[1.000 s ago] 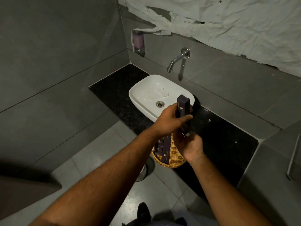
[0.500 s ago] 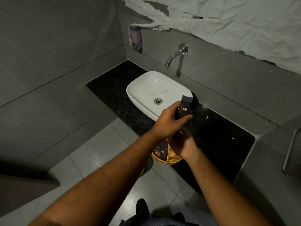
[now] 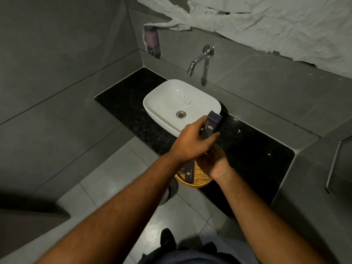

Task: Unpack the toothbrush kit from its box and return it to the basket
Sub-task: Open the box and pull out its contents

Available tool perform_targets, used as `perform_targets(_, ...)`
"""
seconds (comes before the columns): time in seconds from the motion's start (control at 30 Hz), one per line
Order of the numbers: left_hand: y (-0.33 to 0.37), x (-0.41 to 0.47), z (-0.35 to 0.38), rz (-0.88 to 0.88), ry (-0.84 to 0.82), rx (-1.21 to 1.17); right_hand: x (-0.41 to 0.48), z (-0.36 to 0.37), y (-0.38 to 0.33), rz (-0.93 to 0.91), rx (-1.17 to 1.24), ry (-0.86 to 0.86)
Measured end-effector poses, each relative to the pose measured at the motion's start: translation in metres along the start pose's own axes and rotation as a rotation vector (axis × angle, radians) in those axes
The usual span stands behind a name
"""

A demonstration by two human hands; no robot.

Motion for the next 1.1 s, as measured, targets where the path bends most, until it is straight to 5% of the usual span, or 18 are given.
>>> perform_targets(0.47,-0.002,-0.011,-0.009,0.036,0.122,-0.063,-0.015,0.009,-0.006,-0.022,-0.059,-0.14)
perform_targets(0.77,-0.019,0.008,-0.016,-0.076,0.188,0.262,-0.011,0.014,-0.001,0.026,-0.116,-0.017)
perform_targets(1.1,-0.02,0.028,-0.036,-0.257,0.394,-0.251,-0.027,-0.008,-0.015,-0.029,0.062,-0.163)
Point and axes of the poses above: each hand's wrist, its own x-axis towards the middle knuckle, its own z-axis out of the palm, y = z × x, the point moved 1 cm from there along x, towards the middle knuckle, and after that the axes turned 10 degrees about -x, right-handed, at the moved point
